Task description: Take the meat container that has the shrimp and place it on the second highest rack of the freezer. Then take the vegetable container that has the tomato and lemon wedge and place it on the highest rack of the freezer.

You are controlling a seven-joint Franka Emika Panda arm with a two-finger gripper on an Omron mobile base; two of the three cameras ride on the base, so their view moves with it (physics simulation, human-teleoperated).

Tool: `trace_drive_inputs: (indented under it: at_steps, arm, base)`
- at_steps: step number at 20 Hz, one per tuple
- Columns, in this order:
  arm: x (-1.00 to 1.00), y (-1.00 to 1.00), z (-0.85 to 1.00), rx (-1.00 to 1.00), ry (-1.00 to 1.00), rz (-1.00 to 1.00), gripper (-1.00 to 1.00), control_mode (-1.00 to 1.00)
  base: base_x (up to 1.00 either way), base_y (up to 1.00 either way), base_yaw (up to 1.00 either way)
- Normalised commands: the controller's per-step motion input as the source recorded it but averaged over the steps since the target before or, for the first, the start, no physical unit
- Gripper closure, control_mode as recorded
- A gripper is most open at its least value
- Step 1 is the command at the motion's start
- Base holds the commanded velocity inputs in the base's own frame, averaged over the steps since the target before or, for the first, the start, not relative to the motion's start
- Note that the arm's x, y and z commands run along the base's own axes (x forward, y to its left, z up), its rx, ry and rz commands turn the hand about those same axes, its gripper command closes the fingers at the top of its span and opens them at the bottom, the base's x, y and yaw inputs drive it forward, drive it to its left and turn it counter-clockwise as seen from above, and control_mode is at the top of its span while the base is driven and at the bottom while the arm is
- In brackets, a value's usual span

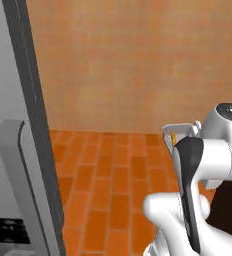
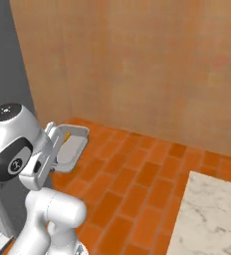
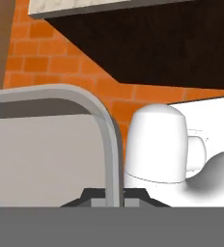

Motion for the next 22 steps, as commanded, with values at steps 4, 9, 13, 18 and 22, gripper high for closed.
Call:
trace_drive_inputs:
  at_steps: [4, 9, 13, 18, 22]
  arm:
    - [0.0, 0.0, 0.0, 0.0, 0.0, 0.0, 1.0, 1.0]
    - [0.0, 0.0, 0.0, 0.0, 0.0, 0.0, 1.0, 1.0]
    - [0.0, 0.0, 0.0, 0.0, 0.0, 0.0, 1.0, 1.0]
    - [0.0, 0.0, 0.0, 0.0, 0.0, 0.0, 1.0, 1.0]
    - [0.0, 0.0, 0.0, 0.0, 0.0, 0.0, 1.0, 1.0]
  base:
    - [0.91, -0.31, 0.55]
    - [0.75, -0.16, 0.83]
    - [0.66, -0.15, 0.85]
    - [0.66, -0.16, 0.85]
    - [0.65, -0.17, 0.85]
